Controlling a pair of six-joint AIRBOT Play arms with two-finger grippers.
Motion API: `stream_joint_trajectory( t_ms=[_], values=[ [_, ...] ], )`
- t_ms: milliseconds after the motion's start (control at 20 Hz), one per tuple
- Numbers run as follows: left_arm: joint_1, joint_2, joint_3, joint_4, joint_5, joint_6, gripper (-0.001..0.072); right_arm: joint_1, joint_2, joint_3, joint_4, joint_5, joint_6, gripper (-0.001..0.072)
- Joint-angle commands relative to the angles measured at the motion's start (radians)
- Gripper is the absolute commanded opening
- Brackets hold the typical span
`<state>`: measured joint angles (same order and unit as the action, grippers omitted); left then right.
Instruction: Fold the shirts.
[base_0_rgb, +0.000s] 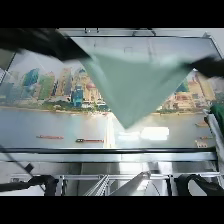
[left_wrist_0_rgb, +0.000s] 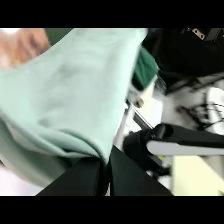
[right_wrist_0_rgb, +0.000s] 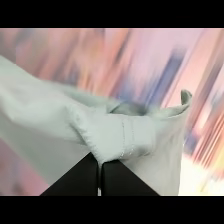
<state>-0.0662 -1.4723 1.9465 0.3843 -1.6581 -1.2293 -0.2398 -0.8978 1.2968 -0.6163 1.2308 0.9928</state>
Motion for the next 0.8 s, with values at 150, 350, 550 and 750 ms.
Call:
stream_joint_trajectory(
  t_ms=[150, 350, 550, 750],
  values=[
    [0.114, 0.34, 0.081, 0.017, 0.22, 0.02, 0.0028, -0.039, 0.309, 0.18, 0.032, -0.114, 0.056, 0.0017],
    [0.101, 0.35, -0.096, 0.017, 0.236, 0.071, 0.0029, -0.037, 0.27, 0.097, 0.076, 0.068, 0.119, 0.0017],
    [-0.006, 0.178, -0.217, 0.018, 0.22, 0.137, 0.0029, 0.048, 0.2, -0.201, 0.097, 0.059, 0.095, 0.0017],
    [-0.076, -0.087, -0.267, 0.018, 0.221, 0.174, 0.0029, 0.161, 0.102, -0.494, 0.096, -0.148, 0.019, 0.0018]
  ],
)
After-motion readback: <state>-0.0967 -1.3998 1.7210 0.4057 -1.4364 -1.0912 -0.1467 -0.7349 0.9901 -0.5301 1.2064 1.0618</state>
